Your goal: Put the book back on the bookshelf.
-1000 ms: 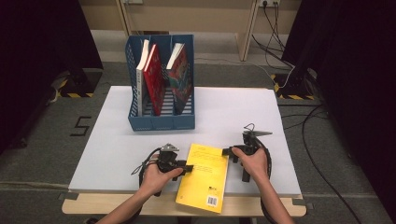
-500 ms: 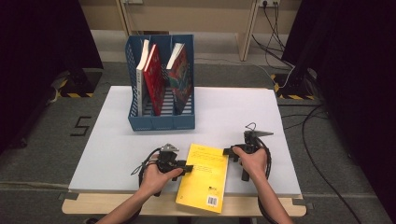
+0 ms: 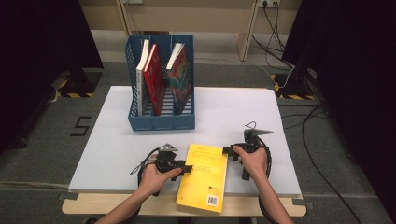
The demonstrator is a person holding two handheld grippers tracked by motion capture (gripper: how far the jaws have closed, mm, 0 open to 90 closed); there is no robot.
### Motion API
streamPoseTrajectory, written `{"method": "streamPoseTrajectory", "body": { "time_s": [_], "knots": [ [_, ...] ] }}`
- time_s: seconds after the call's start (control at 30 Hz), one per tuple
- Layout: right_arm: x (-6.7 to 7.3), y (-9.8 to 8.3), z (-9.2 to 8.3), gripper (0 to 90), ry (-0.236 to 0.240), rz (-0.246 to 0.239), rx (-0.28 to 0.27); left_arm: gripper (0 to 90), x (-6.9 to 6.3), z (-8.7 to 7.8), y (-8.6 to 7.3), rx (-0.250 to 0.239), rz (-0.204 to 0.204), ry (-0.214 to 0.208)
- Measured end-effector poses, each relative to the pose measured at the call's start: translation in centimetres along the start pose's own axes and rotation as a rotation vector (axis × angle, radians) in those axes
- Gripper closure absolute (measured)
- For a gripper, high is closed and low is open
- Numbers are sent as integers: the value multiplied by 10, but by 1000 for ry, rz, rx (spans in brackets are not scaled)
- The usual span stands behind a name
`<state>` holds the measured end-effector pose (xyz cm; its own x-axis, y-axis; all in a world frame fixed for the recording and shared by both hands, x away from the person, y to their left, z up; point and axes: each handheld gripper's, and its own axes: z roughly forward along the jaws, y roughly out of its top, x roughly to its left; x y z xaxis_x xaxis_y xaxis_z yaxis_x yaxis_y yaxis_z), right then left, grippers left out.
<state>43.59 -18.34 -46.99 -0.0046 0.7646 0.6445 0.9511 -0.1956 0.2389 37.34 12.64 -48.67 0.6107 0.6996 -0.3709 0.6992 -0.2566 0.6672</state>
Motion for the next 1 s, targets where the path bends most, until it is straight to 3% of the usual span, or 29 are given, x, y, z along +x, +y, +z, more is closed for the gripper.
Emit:
{"method": "streamPoseTrajectory", "body": {
  "time_s": [0.13, 0.27, 0.3, 0.63, 1.0],
  "knots": [
    [-2, 0, 4, 656, -14, -23, 0, 558, 0, 0, 0, -2, -3, 1],
    [1, -1, 4, 650, -17, -24, -6, 559, 0, 0, 0, -1, -4, 1],
    [3, -1, 3, 648, -17, 0, 6, 559, 0, 0, 0, -2, -4, 1],
    [-1, -5, 6, 633, -13, -6, 24, 559, 0, 0, -1, -7, -7, 1],
    [-5, -3, 2, 701, 45, 47, 17, 558, 1, -1, -2, -14, -8, 2]
  ]
}}
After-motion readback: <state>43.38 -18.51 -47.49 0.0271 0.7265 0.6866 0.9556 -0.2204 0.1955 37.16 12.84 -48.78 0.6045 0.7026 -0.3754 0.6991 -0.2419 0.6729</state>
